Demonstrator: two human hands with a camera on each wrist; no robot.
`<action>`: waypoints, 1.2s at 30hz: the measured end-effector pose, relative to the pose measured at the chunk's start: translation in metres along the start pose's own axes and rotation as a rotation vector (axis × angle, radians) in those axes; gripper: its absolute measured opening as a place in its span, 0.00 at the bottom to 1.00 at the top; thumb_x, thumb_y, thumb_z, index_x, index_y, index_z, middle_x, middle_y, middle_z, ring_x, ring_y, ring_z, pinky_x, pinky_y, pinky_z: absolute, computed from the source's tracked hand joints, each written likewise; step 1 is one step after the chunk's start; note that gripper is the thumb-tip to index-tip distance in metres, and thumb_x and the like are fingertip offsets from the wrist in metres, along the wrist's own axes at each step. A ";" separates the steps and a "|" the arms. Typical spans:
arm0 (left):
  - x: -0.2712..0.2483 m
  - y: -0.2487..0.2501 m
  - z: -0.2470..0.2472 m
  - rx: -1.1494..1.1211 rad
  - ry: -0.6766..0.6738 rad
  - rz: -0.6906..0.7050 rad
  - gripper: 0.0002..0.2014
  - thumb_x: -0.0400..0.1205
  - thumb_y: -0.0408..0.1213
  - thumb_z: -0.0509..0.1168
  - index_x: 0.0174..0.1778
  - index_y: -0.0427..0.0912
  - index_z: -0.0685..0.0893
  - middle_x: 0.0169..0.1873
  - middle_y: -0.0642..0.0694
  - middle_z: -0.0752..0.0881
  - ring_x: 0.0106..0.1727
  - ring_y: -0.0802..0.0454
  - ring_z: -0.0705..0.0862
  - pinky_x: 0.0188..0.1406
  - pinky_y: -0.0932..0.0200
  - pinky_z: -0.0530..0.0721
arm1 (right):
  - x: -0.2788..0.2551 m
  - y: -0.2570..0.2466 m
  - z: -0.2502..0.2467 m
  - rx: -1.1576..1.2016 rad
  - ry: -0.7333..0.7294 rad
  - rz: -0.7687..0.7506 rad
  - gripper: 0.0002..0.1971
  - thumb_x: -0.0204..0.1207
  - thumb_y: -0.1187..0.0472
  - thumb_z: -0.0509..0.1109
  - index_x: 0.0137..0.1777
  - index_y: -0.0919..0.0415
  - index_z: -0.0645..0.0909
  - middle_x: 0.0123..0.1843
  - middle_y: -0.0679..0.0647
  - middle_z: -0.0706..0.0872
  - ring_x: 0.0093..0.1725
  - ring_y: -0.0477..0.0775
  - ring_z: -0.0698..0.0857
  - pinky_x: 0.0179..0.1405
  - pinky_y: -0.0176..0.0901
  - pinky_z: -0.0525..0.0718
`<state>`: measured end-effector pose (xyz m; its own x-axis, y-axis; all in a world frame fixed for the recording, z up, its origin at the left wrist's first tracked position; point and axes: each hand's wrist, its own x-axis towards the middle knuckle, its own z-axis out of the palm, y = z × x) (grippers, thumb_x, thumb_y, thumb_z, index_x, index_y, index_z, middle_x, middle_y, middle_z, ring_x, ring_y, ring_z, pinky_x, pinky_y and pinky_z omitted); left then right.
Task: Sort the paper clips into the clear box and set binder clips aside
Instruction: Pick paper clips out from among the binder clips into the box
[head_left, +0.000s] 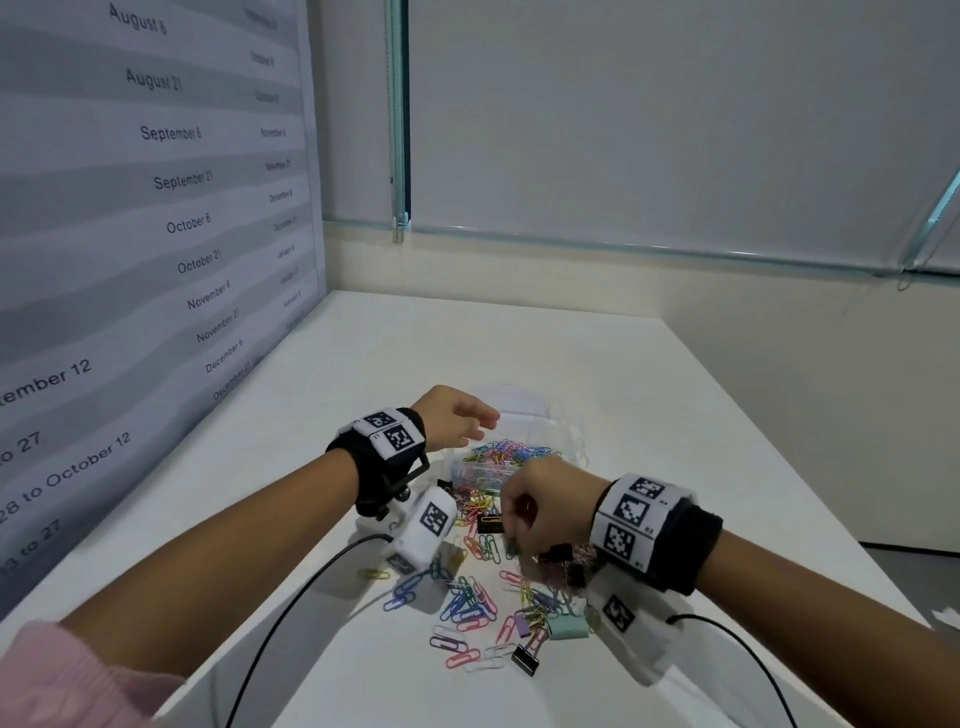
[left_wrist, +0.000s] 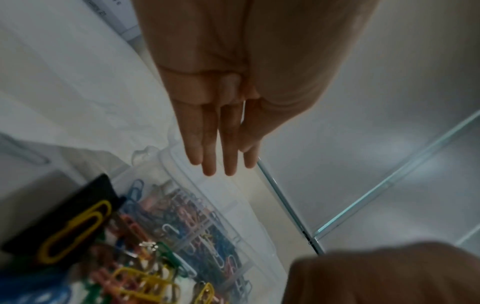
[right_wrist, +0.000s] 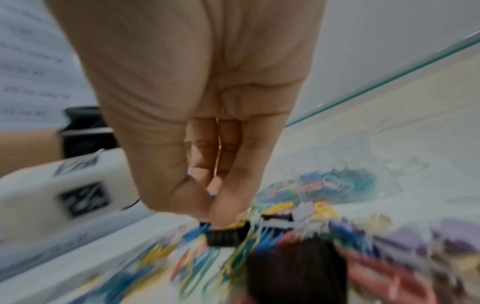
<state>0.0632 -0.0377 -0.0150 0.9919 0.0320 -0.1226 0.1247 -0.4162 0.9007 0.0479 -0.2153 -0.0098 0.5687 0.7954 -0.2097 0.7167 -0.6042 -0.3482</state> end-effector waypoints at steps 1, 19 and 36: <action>-0.002 -0.001 -0.001 0.009 -0.007 0.017 0.14 0.82 0.22 0.58 0.60 0.33 0.83 0.51 0.43 0.85 0.52 0.48 0.83 0.45 0.67 0.80 | 0.002 0.004 -0.006 0.026 0.045 0.028 0.05 0.65 0.68 0.74 0.38 0.58 0.87 0.35 0.48 0.86 0.34 0.41 0.82 0.34 0.29 0.81; -0.087 -0.021 0.026 0.914 -0.436 0.090 0.41 0.65 0.56 0.77 0.71 0.50 0.70 0.63 0.49 0.71 0.62 0.52 0.72 0.65 0.53 0.78 | -0.006 0.005 0.007 -0.110 0.033 -0.067 0.14 0.65 0.58 0.79 0.52 0.55 0.86 0.49 0.50 0.82 0.45 0.47 0.77 0.47 0.39 0.77; -0.079 -0.025 0.027 0.902 -0.289 0.166 0.12 0.75 0.41 0.72 0.52 0.42 0.85 0.52 0.43 0.86 0.48 0.49 0.80 0.40 0.66 0.70 | -0.005 -0.002 0.023 -0.098 -0.099 -0.044 0.08 0.73 0.60 0.72 0.51 0.59 0.86 0.51 0.56 0.89 0.49 0.53 0.85 0.49 0.40 0.79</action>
<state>-0.0193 -0.0545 -0.0389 0.9365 -0.2655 -0.2289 -0.2007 -0.9415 0.2708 0.0339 -0.2169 -0.0293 0.4963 0.8194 -0.2868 0.7791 -0.5662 -0.2693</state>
